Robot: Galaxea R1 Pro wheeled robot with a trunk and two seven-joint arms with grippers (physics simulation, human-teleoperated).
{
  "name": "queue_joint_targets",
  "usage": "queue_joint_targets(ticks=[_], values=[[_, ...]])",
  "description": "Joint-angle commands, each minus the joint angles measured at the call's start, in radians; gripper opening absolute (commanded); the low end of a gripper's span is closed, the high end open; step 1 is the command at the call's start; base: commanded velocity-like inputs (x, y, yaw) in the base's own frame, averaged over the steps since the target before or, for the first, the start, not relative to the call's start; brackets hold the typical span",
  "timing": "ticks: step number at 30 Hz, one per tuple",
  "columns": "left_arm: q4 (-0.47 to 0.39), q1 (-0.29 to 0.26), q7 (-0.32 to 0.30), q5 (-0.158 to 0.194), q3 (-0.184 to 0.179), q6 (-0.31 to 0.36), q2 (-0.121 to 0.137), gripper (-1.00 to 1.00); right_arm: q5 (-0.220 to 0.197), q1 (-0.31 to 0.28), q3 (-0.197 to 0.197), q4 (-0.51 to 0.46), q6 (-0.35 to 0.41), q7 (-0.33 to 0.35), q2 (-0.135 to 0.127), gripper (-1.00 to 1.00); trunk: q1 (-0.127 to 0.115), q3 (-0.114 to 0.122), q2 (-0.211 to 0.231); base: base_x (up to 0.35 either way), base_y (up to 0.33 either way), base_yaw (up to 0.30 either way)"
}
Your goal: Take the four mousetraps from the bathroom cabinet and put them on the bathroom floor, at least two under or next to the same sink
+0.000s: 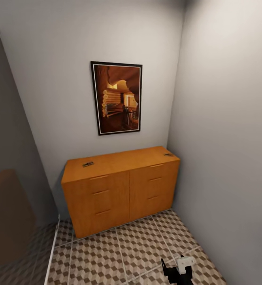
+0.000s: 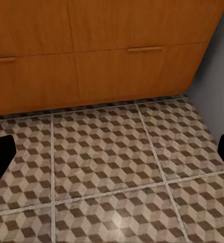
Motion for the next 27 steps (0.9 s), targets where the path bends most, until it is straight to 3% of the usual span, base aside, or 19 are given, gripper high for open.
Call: queue_joint_targets(ticks=[1, 27], values=[[0.004, -0.001, 0.0, 0.009, -0.009, -0.006, 0.0, 1.0, -0.002, 0.0, 0.006, 0.001, -0.003, -0.001, 0.0, 1.0, 0.001, 0.0, -0.001, 0.212, 0.015, 0.0], [0.004, -0.001, 0.0, 0.009, -0.009, -0.005, 0.0, 1.0, -0.002, 0.0, 0.007, 0.001, -0.003, -0.001, 0.0, 1.0, 0.001, 0.0, -0.001, 0.214, 0.002, 0.0]])
